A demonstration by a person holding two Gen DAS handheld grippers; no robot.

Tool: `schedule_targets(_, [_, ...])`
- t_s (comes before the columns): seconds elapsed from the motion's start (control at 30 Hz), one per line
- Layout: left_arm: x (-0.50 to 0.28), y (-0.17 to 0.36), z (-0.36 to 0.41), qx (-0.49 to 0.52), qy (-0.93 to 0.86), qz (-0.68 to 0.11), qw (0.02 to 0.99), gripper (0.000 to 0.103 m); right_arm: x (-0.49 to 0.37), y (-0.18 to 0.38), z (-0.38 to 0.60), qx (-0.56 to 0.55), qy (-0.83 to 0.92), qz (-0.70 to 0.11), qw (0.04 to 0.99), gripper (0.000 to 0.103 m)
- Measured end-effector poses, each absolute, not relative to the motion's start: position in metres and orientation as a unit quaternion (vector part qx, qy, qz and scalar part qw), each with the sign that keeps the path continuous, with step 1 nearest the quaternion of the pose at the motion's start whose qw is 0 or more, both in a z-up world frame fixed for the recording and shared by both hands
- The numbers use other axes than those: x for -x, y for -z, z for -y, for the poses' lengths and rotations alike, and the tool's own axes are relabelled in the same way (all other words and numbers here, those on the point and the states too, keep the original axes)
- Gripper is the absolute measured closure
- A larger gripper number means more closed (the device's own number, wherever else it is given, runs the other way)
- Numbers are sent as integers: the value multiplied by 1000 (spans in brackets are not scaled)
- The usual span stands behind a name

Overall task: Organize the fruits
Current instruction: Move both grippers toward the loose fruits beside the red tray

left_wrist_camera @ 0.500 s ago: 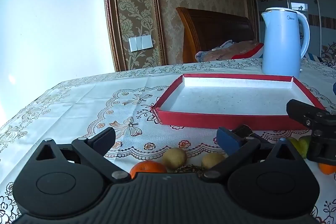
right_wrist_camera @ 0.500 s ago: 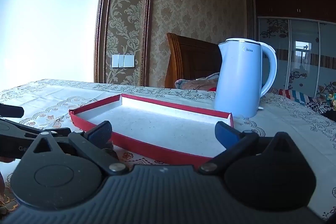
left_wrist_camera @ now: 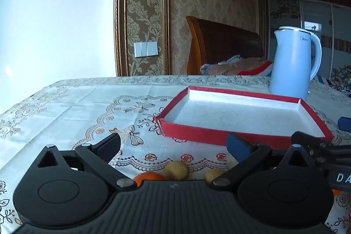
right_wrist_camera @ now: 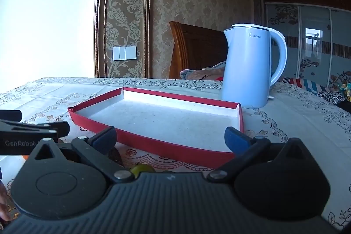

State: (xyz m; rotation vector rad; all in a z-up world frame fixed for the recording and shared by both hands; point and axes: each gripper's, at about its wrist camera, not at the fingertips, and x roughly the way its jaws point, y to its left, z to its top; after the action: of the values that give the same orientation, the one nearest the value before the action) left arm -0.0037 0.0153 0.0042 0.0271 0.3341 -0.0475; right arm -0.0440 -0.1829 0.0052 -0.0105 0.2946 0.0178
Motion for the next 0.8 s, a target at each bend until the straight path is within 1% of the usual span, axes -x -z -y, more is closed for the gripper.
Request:
schedule_targets(0.1, [6,-6,-12,-23,19,-154,988,0,45,-11,185,1,-16,-141,990,0])
schedule_targets(0.23, [0,-5,-9,-46,13,-183,982,0,44,-11,183,5,5,-141,990,0])
schedule_targets(0.37, [1,-4,-15,-23,18,-189,982,0,33,-9,175,27,33,-183,982,0])
schedule_targets(0.47, [-1,-3,-18,-19,1,-195,981,0,37,-7,176,31,14,-178,983,0])
schedule_targets(0.53, [-3,-4,-24,-5,-2,-201,980,0,45,-9,179,20,7,-159,987,0])
schedule_targets(0.6, [-7,-3,-33,18,-6,-211,977,0,46,-10,184,8,14,-156,988,0])
schedule_targets(0.73, [-12,-2,-50,61,-8,-224,973,0,37,-7,197,-27,23,-191,981,0])
schedule_targets(0.8, [-12,-2,-53,63,-16,-221,973,0,32,-4,201,-34,24,-207,977,0])
